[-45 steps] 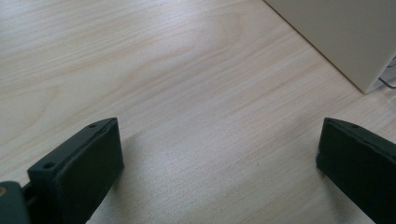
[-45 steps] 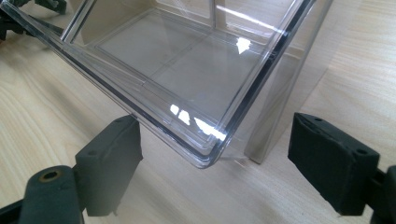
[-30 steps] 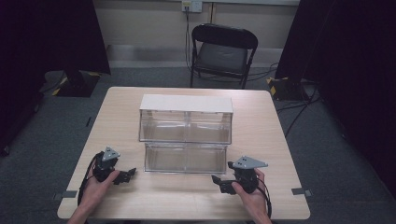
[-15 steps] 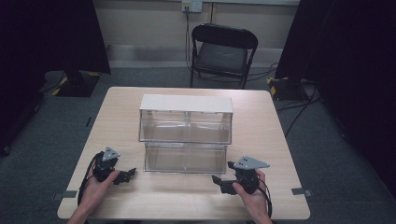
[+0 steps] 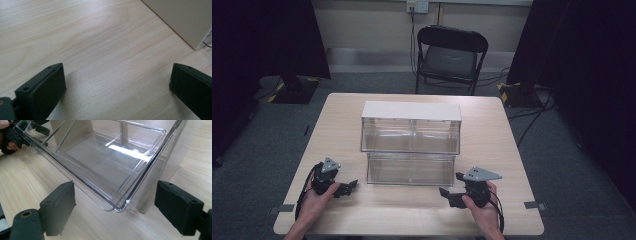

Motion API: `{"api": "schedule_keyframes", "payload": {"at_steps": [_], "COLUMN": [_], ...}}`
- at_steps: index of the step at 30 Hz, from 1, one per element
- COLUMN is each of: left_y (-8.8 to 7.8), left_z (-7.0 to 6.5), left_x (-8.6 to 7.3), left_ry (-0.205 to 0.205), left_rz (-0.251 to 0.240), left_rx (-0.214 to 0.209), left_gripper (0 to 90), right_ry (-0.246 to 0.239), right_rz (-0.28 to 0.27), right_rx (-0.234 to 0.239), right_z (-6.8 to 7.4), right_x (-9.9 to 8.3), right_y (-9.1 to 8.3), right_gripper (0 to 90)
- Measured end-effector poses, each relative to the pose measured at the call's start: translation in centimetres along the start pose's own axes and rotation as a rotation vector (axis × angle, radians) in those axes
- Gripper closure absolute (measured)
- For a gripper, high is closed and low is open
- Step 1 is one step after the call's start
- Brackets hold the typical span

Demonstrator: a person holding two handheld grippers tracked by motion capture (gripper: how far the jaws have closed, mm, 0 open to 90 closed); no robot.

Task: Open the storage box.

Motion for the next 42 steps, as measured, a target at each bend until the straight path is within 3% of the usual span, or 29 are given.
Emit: {"api": "schedule_keyframes", "payload": {"at_steps": [42], "left_y": [0.0], "left_z": [0.0], "left_x": [0.0], "left_ry": [0.0], "left_rz": [0.0], "left_rx": [0.0], "left_gripper": [0.0], "right_ry": [-0.021], "right_rz": [-0.039], "right_rx": [0.009], "right_z": [0.28], "right_x": [0.74], "right_y": [-0.75], "right_gripper": [17.2]}}
Point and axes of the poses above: each handheld gripper's, and its own axes: y roughly forward along the jaws, x roughly out of its top, z roughly to its left, the point moved 2 cm from there along y, roughly forward along the jaws, and after that the axes turned 5 degrees about z, right-handed, at the moved point
